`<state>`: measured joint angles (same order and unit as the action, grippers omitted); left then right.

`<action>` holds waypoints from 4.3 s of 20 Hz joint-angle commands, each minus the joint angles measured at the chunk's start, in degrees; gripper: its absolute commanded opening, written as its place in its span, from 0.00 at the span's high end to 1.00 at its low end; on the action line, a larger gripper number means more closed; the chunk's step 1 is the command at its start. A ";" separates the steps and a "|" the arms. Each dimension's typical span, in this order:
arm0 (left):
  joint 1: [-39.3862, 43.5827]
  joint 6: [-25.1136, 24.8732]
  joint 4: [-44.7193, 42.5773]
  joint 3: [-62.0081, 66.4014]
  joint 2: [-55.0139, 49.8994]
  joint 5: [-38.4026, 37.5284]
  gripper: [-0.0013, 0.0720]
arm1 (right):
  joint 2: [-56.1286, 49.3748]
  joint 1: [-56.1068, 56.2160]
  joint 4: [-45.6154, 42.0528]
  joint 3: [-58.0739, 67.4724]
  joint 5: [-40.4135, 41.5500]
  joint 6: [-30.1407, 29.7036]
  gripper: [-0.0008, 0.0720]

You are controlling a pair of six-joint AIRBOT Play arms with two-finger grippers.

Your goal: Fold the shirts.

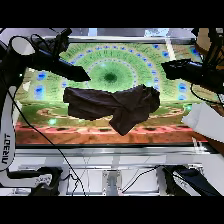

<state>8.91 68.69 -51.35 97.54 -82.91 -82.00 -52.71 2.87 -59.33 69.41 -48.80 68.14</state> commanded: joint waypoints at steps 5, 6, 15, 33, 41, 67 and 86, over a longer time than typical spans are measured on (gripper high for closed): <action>0.00 -1.33 -1.40 -0.02 -0.02 0.42 0.77 | -0.02 0.07 -0.52 0.00 -1.84 -0.57 0.63; 0.00 -2.60 -1.40 -0.02 -0.02 1.16 0.76 | -0.02 0.07 -0.63 0.00 -0.85 -0.57 0.63; -2.43 5.05 -27.02 -0.04 -0.04 4.44 0.16 | -0.09 -0.07 -10.36 -0.55 0.17 0.52 0.94; -17.49 -1.09 -9.14 -26.49 -0.61 6.32 0.16 | -21.62 -23.52 7.45 -22.23 -0.33 1.97 0.56; -17.49 -1.20 -8.66 -26.47 -0.61 7.32 0.16 | -31.63 -25.64 23.78 -22.23 -4.15 -7.32 0.52; -24.61 9.31 3.23 -37.83 -9.05 14.25 0.16 | -36.85 -15.58 25.46 -22.08 8.15 -8.44 0.96; -16.72 7.78 1.95 -37.83 -11.13 21.49 0.96 | -36.85 -15.58 25.51 -22.08 8.31 -8.44 0.96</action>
<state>-8.25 79.88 -49.63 59.64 -94.06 -56.88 -89.52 -12.75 -33.85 47.37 -40.53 59.68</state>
